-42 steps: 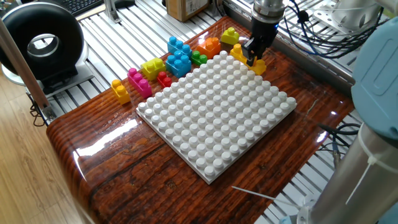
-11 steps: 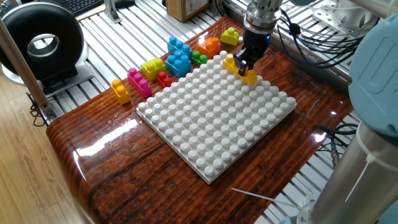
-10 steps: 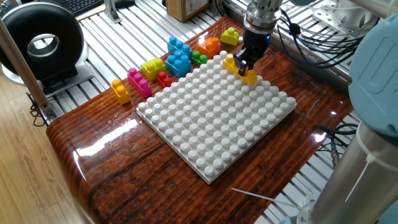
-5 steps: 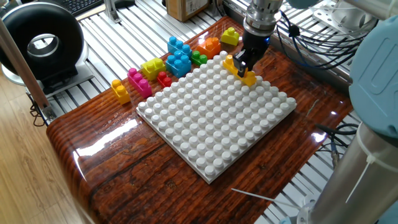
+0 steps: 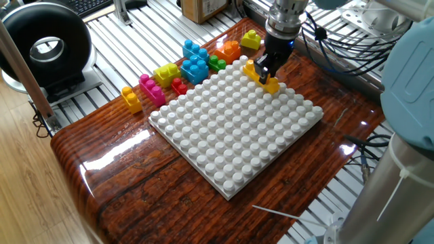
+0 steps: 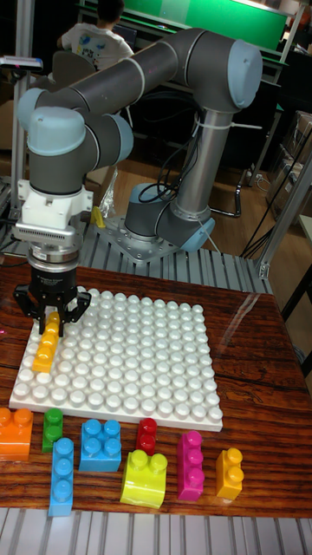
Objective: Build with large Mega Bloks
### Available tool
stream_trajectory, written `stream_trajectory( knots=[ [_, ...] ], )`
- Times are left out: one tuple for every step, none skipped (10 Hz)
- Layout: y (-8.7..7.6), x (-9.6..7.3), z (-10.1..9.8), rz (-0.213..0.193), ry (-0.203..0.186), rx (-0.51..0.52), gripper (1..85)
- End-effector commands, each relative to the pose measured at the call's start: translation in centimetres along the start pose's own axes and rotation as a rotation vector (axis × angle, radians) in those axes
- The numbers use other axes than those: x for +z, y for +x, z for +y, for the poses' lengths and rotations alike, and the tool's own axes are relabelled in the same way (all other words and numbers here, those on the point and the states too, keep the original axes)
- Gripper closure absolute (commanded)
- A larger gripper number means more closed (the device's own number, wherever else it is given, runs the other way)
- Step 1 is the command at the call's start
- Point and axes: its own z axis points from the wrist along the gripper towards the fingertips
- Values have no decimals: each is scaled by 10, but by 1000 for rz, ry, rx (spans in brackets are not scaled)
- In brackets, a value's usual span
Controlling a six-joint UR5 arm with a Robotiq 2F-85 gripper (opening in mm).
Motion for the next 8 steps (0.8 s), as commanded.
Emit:
stream_trajectory(
  knots=[
    [2, 12, 3, -19, 9, 26, 847],
    [3, 15, 4, -22, 11, 26, 847],
    [5, 12, 6, -19, 8, 23, 847],
    [10, 2, 5, -3, 7, 18, 847],
    [17, -14, 2, 18, 7, 12, 847],
    [19, -22, -1, 31, 6, 4, 847],
    [16, -17, 2, 21, 4, 16, 847],
    [13, -11, 3, 15, 6, 18, 847]
  ],
)
